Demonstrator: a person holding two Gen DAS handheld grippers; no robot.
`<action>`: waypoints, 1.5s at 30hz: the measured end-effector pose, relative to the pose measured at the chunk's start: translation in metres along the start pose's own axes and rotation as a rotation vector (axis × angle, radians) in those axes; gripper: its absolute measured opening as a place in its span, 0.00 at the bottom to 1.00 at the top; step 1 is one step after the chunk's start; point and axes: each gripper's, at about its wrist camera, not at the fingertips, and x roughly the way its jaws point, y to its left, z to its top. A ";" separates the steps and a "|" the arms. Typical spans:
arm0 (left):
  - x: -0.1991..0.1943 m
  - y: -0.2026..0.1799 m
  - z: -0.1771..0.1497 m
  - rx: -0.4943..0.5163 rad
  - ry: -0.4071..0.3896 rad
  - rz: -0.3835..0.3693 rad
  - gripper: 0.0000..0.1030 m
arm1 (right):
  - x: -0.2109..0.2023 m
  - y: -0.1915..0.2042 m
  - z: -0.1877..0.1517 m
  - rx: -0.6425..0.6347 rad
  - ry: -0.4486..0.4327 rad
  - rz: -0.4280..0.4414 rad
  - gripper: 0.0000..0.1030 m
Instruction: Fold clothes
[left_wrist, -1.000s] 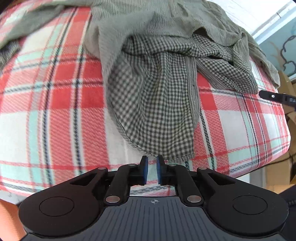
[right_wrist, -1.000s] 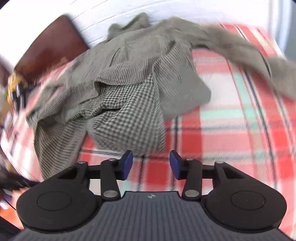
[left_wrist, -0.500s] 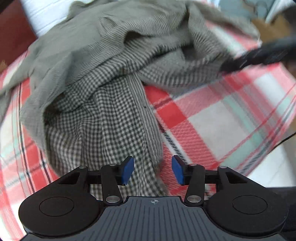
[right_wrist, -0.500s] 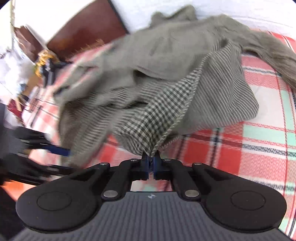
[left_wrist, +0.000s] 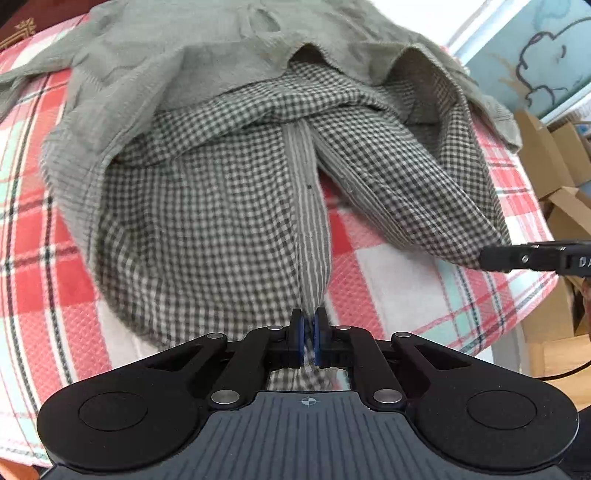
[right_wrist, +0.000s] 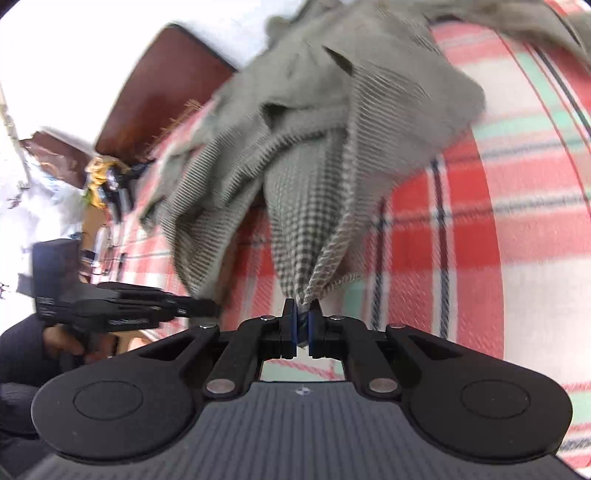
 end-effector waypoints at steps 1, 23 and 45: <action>-0.001 0.001 -0.001 -0.007 0.000 -0.003 0.00 | 0.003 0.001 -0.003 -0.014 0.002 -0.014 0.10; -0.076 0.004 0.037 -0.033 -0.219 0.006 0.00 | 0.034 0.045 0.002 -0.294 -0.031 -0.041 0.05; 0.025 -0.024 0.007 0.199 0.140 -0.120 0.25 | 0.041 0.033 -0.041 0.072 -0.004 -0.036 0.19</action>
